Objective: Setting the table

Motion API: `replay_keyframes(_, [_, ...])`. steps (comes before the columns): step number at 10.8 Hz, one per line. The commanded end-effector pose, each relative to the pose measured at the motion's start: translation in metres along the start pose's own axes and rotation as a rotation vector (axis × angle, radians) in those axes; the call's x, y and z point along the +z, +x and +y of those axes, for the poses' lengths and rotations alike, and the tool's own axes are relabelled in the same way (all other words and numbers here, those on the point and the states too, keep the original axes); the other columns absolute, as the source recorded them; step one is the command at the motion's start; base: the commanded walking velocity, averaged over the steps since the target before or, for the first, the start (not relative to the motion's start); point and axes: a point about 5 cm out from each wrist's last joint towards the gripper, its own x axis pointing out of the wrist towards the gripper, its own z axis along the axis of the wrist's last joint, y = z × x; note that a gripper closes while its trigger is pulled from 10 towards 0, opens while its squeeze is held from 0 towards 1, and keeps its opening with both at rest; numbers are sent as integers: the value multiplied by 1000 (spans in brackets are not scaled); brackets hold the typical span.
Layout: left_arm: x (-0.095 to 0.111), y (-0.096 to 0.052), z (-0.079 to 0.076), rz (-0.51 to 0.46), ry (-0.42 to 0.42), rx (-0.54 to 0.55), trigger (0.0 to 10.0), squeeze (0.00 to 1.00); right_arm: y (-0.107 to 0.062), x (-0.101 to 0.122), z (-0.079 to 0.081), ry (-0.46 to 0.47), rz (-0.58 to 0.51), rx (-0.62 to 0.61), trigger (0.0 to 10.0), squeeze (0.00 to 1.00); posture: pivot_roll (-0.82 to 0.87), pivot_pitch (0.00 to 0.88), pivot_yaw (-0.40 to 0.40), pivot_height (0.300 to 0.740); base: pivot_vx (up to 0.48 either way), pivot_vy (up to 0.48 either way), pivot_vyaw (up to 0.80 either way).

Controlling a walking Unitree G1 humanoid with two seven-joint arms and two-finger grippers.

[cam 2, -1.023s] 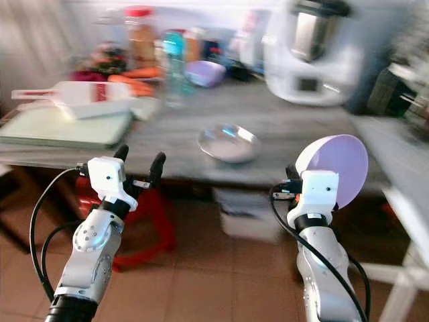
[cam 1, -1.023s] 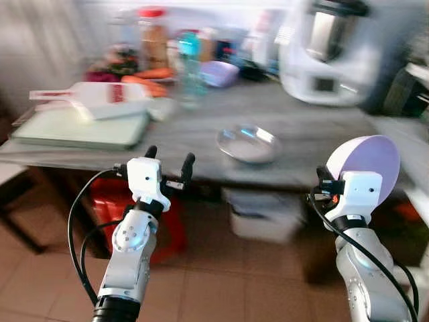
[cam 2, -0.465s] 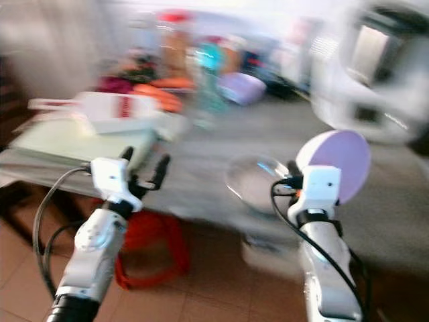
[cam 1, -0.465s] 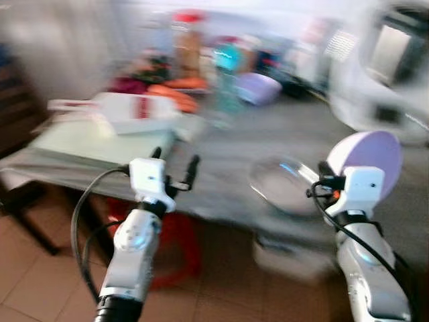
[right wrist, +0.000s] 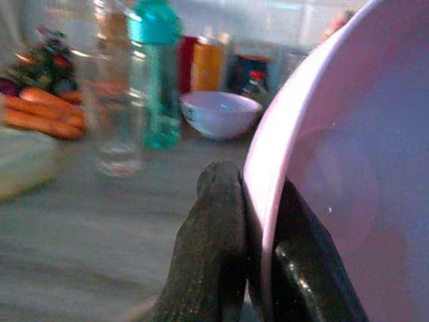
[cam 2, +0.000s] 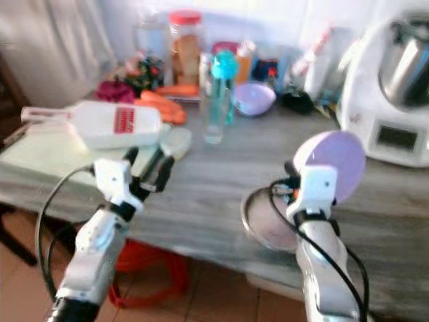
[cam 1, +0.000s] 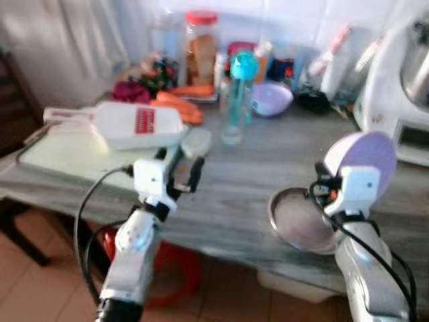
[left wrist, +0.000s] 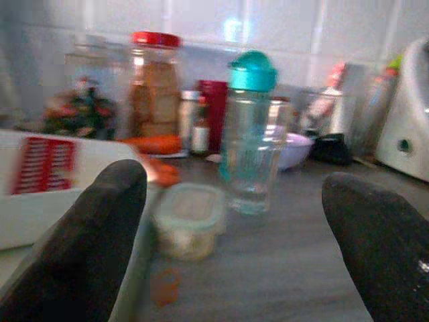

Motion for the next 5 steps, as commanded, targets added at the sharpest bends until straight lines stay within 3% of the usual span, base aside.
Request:
replay_keyframes(1, [2, -3, 5, -6, 24, 7, 10000, 0, 1, 4, 6, -3, -22, 30, 10000, 0, -28, 0, -17, 740, 0, 0, 0])
replay_keyframes(3, [2, -12, 2, -5, 23, -84, 10000, 0, 1, 3, 12, -43, -21, 97, 10000, 0, -28, 0, -14, 740, 0, 0, 0])
replay_keyframes(5, [1, -26, -11, 19, -72, -277, 10000, 0, 7, 10, 9, -73, -42, 189, 10000, 0, -27, 0, -9, 740, 0, 0, 0])
